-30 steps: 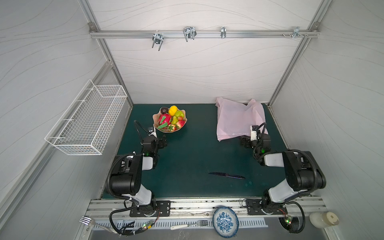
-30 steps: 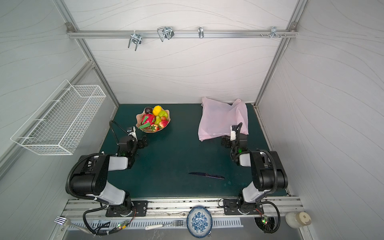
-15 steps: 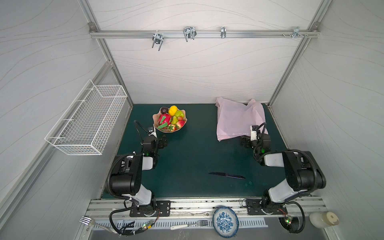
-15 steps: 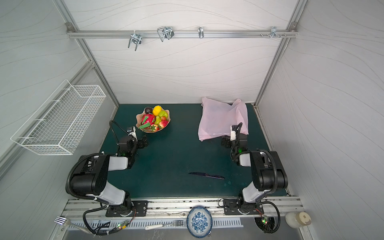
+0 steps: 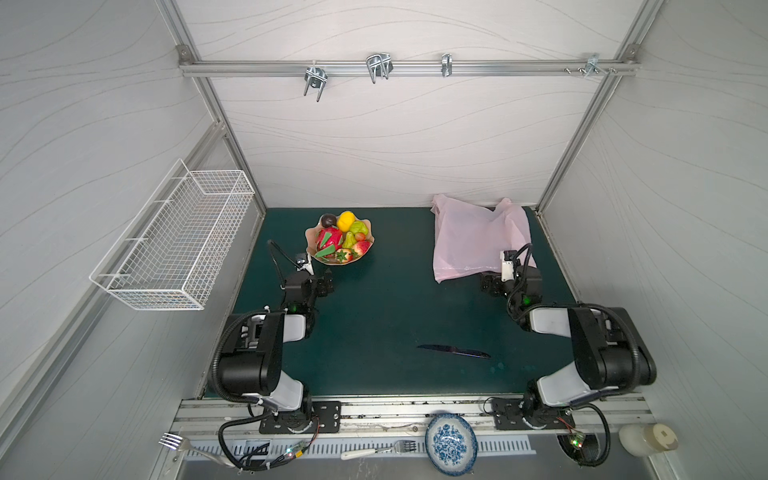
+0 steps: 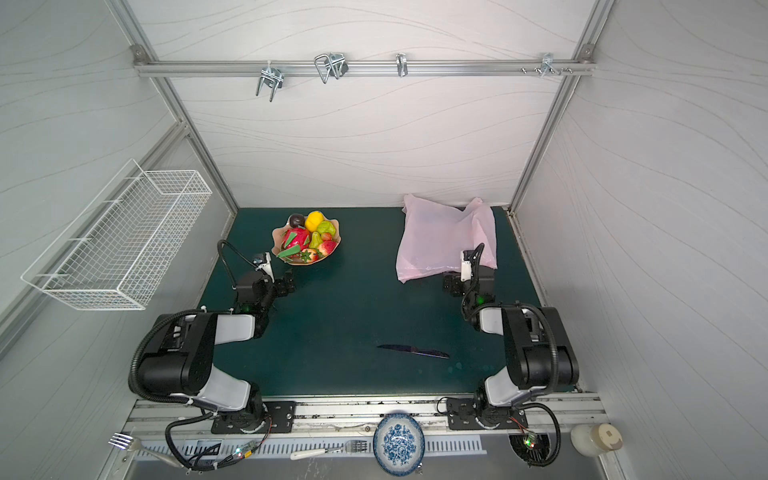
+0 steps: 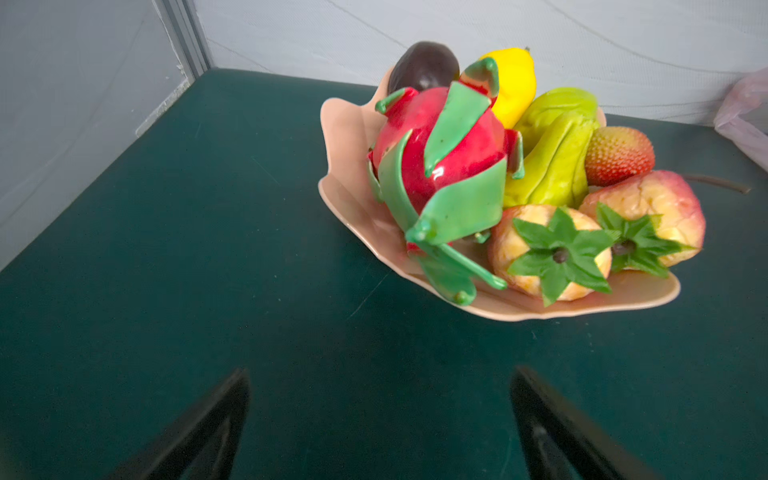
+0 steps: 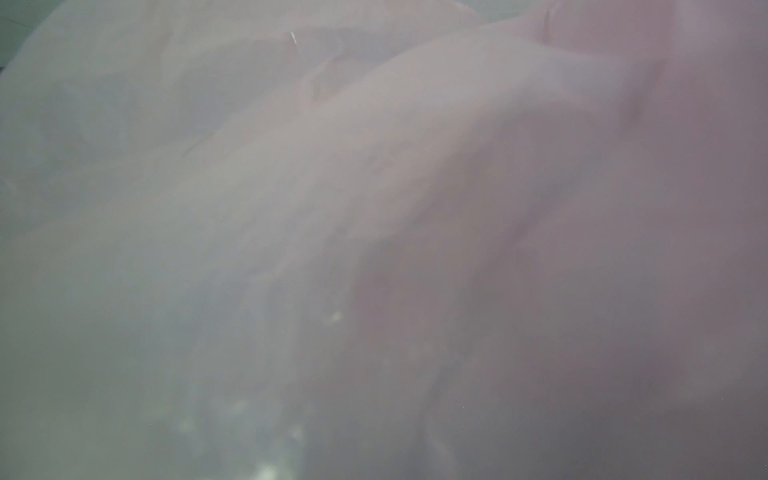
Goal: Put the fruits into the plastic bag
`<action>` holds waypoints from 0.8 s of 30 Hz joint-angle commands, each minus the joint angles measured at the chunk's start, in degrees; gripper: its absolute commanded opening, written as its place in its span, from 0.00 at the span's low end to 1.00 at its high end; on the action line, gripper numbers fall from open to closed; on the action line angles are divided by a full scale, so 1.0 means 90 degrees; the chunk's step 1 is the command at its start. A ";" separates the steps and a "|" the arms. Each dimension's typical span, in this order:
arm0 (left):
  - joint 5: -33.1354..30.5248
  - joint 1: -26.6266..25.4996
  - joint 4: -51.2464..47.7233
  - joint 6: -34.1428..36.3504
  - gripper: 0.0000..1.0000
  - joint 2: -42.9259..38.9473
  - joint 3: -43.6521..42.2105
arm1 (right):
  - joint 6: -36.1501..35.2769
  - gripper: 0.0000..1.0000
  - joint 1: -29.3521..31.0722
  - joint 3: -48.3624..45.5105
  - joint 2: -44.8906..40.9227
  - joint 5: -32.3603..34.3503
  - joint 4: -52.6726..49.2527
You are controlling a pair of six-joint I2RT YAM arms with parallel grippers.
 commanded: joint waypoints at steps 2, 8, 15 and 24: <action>-0.0041 -0.0075 -0.0279 0.0111 0.99 -0.0922 -0.0038 | -0.0138 0.99 0.0410 0.0383 -0.0890 0.0476 -0.1179; -0.0007 -0.0144 -0.1557 -0.0304 0.99 -0.2263 0.0117 | 0.0228 0.99 0.0799 0.0854 -0.1877 0.0576 -0.2828; 0.0051 -0.0217 -0.3015 -0.0610 0.99 -0.3737 0.0322 | 0.1005 0.99 0.0892 0.1073 -0.3130 0.0260 -0.4266; 0.0567 -0.0555 -0.5076 -0.1090 0.99 -0.4481 0.1782 | 0.2175 0.99 0.0693 0.2396 -0.3755 -0.0297 -0.6867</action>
